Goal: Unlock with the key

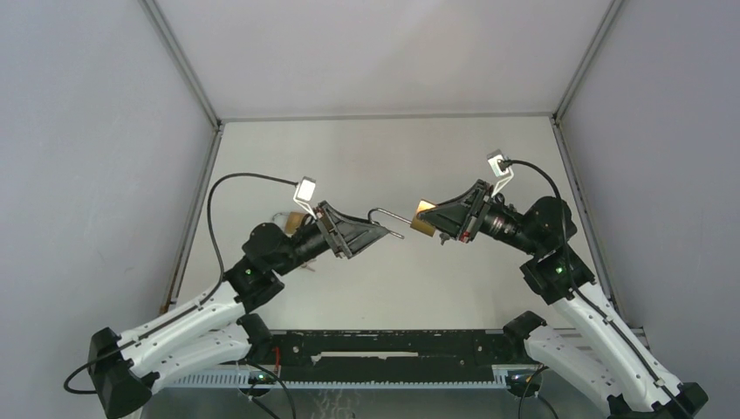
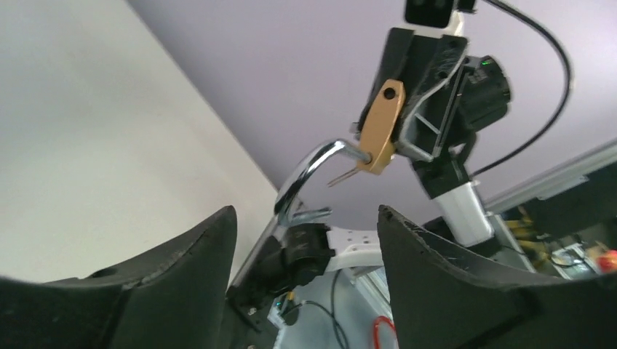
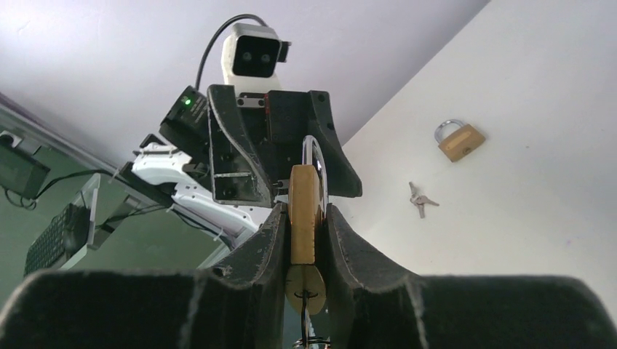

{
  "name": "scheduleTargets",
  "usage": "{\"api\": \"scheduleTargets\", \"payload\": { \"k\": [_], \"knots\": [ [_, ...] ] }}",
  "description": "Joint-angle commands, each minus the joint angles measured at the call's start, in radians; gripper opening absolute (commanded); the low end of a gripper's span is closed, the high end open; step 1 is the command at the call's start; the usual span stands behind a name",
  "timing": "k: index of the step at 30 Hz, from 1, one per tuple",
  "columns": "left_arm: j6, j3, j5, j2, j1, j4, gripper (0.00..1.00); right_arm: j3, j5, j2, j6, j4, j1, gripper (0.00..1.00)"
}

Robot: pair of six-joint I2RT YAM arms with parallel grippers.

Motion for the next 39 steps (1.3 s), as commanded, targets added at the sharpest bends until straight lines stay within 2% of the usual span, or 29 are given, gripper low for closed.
{"api": "scheduleTargets", "payload": {
  "k": [1,7,12,16,19,23,39],
  "knots": [
    [0.071,0.069,-0.139,-0.062,-0.002,-0.156,0.79,0.024,0.082,-0.016,-0.013,0.009,-0.010,0.00],
    [0.136,0.063,-0.223,-0.119,0.001,-0.334,0.87,-0.007,0.137,-0.006,-0.020,-0.055,-0.010,0.00],
    [0.176,0.057,-0.343,-0.201,0.001,-0.519,0.89,-0.059,0.196,0.014,-0.021,-0.071,-0.010,0.00],
    [0.206,0.053,-0.440,-0.272,0.001,-0.648,0.89,-0.120,0.217,0.056,-0.012,-0.043,-0.008,0.00],
    [0.235,0.063,-0.493,-0.312,0.001,-0.726,0.99,-0.162,0.221,0.108,-0.006,0.020,-0.008,0.00],
    [0.284,0.108,-0.540,-0.300,0.001,-0.816,1.00,-0.185,0.198,0.216,-0.014,0.101,-0.017,0.00],
    [0.302,0.113,-0.549,-0.232,0.001,-0.833,1.00,-0.177,0.019,0.711,0.052,0.427,-0.187,0.00]
  ]
}}
